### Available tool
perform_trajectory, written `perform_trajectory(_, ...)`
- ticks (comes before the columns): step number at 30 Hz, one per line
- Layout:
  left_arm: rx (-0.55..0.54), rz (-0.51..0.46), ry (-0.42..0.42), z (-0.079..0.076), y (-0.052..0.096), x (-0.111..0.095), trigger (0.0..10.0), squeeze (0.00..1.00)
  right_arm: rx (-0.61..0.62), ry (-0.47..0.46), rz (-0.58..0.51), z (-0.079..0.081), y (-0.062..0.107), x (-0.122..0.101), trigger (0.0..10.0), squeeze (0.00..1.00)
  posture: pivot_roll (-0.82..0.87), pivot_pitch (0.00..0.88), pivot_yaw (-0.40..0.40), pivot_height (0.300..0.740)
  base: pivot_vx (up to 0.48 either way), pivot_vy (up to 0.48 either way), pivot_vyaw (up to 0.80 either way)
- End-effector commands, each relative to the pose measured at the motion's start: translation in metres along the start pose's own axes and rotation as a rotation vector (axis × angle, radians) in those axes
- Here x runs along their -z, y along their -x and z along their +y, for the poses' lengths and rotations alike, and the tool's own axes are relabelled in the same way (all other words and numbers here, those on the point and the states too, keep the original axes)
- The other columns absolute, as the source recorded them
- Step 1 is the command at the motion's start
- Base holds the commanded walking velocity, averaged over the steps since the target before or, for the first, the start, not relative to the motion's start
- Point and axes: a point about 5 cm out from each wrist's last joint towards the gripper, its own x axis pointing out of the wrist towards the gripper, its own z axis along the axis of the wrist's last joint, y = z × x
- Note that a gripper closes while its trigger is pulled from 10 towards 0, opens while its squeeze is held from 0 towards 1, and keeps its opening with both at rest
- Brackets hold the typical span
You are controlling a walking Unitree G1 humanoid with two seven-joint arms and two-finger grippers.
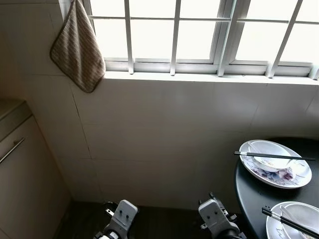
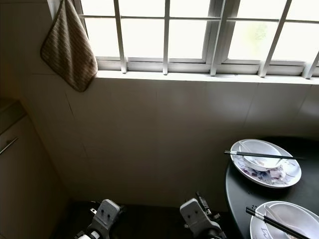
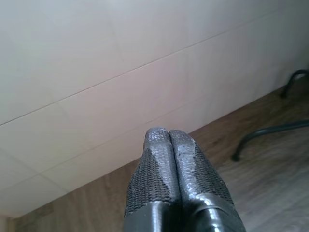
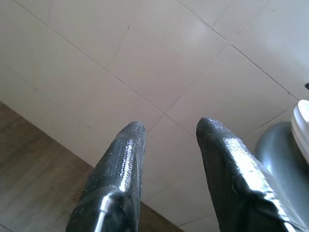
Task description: Kitchen organization
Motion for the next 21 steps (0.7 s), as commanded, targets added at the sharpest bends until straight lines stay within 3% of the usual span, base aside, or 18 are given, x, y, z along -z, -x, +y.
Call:
perform_trajectory(1,-0.011,0.003,-0.002,0.005,0.003,0.001,10.0,0.0,0.038,0.064,-0.023,-0.001,0.0,-0.007,10.0,0.0,0.01,0.0,0.002,0.74,0.0,0.0,0.0)
perform_trajectory(5,-0.01,0.002,0.004,0.006,0.003,0.001,10.0,0.0,0.163,0.243,0.008,-0.014,-0.003,-0.008,10.0,0.0,0.01,0.0,0.001,0.74,0.0,0.0,0.0)
perform_trajectory(11,-0.013,0.0,0.014,0.006,0.003,0.001,10.0,0.0,0.141,0.244,0.014,-0.011,-0.003,-0.007,10.0,0.0,0.02,0.0,0.001,0.74,0.0,0.0,0.0)
perform_trajectory(14,-0.011,0.001,0.015,0.007,0.003,0.001,10.0,0.0,0.215,0.337,0.059,-0.018,-0.005,-0.004,10.0,0.0,0.01,0.0,0.002,0.74,0.0,0.0,0.0)
perform_trajectory(16,-0.011,0.002,0.017,0.007,0.004,0.001,10.0,0.0,0.245,0.375,0.07,-0.022,-0.005,-0.003,10.0,0.0,0.01,0.0,0.002,0.74,0.0,0.0,-0.49)
perform_trajectory(21,-0.01,0.004,0.03,0.007,0.003,0.001,10.0,0.0,0.224,0.372,0.057,-0.019,-0.006,-0.004,10.0,0.0,0.02,0.0,0.002,0.74,0.0,0.091,-0.73)
